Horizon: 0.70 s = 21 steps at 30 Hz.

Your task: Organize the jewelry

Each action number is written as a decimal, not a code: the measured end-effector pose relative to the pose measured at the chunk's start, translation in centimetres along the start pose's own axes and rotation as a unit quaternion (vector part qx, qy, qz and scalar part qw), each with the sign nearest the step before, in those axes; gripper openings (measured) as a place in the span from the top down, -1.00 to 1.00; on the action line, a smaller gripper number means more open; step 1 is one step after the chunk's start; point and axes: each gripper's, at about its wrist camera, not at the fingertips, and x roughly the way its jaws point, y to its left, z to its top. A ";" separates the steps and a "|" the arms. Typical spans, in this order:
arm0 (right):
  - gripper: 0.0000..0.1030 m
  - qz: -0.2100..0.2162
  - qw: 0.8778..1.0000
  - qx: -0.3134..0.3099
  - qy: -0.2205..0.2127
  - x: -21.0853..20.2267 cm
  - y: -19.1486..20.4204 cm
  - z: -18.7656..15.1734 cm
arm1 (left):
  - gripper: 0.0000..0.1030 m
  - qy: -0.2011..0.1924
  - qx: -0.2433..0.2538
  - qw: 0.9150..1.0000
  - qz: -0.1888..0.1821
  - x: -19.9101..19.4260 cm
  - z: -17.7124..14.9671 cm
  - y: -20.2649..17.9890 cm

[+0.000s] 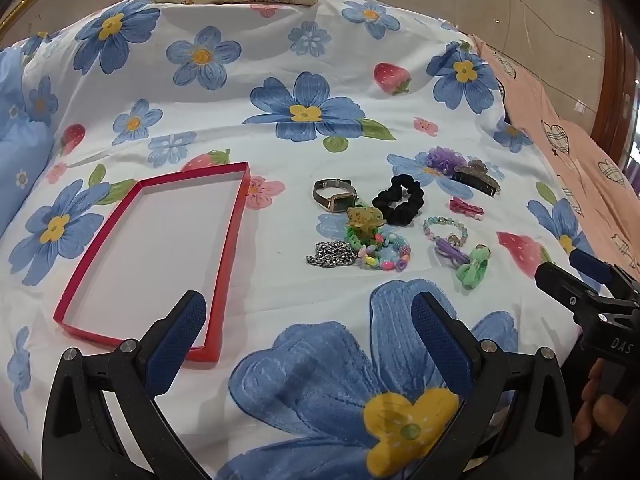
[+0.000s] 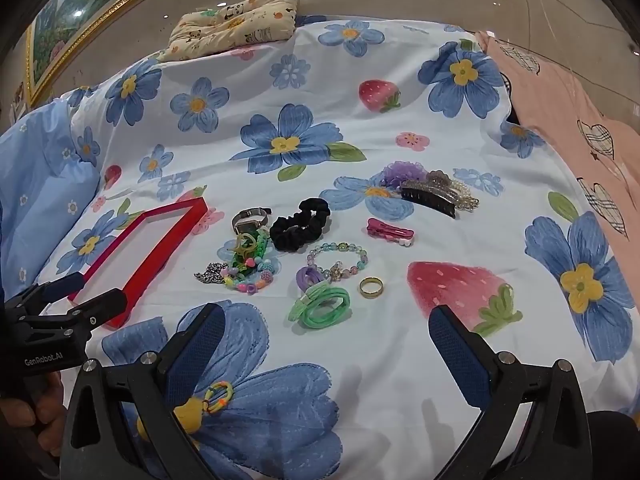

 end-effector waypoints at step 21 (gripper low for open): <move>-0.99 0.009 1.000 -0.001 -0.001 0.2 0.5 0.0 | -1.00 0.001 0.001 1.000 0.000 0.0 0.0 -0.1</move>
